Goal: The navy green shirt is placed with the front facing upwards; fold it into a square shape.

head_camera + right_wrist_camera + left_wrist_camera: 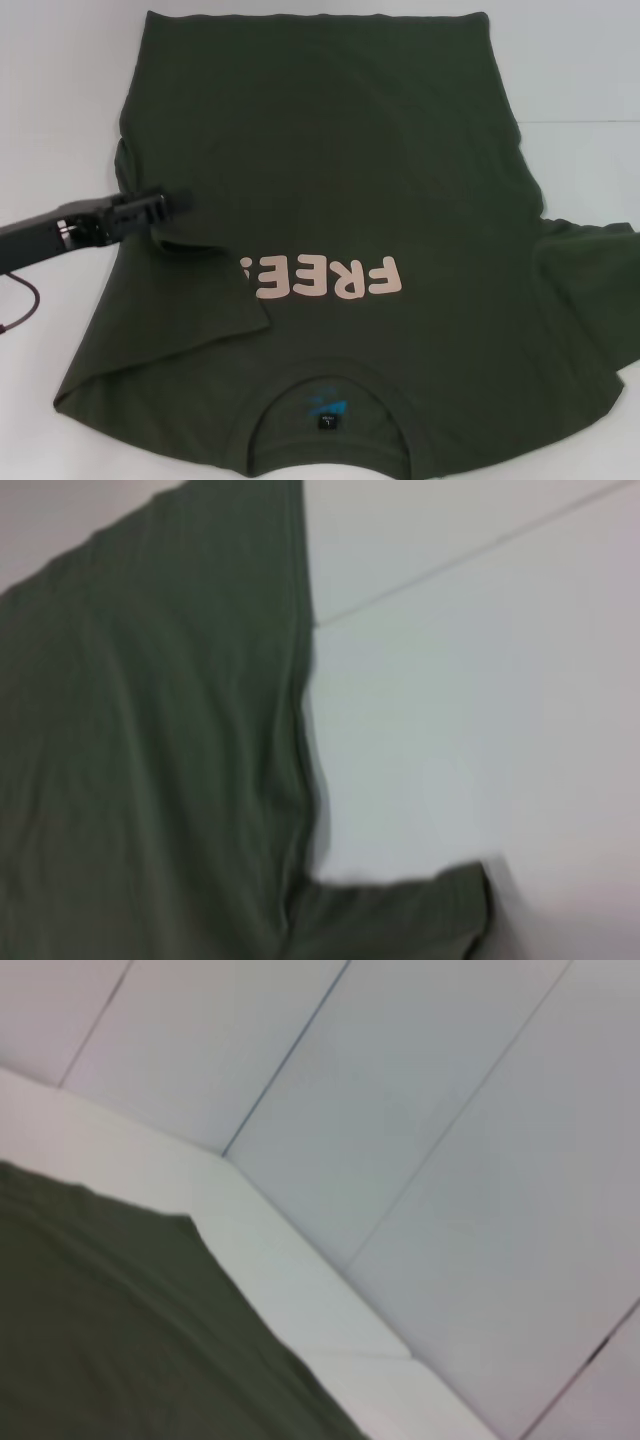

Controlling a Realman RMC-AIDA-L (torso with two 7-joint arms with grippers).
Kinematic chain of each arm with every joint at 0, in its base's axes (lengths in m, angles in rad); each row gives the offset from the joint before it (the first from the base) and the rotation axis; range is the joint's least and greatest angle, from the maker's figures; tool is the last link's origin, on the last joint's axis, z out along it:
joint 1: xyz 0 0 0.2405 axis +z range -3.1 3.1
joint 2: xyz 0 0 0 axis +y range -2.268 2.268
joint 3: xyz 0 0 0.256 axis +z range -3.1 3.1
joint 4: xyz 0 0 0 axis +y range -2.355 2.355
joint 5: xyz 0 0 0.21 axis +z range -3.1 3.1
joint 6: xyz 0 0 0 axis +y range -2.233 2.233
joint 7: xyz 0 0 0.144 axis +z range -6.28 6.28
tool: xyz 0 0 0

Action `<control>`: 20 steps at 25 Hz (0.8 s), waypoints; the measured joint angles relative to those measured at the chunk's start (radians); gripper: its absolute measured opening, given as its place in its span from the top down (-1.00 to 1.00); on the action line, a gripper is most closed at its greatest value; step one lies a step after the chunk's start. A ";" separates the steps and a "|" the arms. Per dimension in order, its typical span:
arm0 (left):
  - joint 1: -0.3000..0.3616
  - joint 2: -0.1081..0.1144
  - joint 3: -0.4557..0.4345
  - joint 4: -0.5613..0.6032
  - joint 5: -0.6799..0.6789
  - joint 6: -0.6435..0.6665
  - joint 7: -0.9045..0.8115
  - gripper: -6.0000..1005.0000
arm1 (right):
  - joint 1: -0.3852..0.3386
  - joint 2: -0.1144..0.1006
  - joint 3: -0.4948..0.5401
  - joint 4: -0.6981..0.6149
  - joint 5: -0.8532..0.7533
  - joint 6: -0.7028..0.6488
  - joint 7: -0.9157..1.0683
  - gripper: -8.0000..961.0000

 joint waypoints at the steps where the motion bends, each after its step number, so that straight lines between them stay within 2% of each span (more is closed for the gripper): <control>1: 0.004 0.000 0.000 0.000 -0.016 0.000 0.001 -0.38 | 0.007 0.001 0.000 0.000 0.000 0.005 0.003 0.91; 10: 0.016 0.004 -0.010 -0.001 -0.084 0.000 0.000 -0.38 | 0.073 0.014 -0.004 0.014 0.047 -0.006 0.013 0.90; 16: 0.016 0.004 -0.047 -0.004 -0.105 0.000 -0.003 -0.38 | 0.122 0.041 -0.023 0.014 0.083 -0.134 0.004 0.90; 20: 0.017 0.004 -0.072 -0.010 -0.112 0.000 -0.003 -0.38 | 0.150 0.058 -0.065 0.024 0.084 -0.141 0.009 0.89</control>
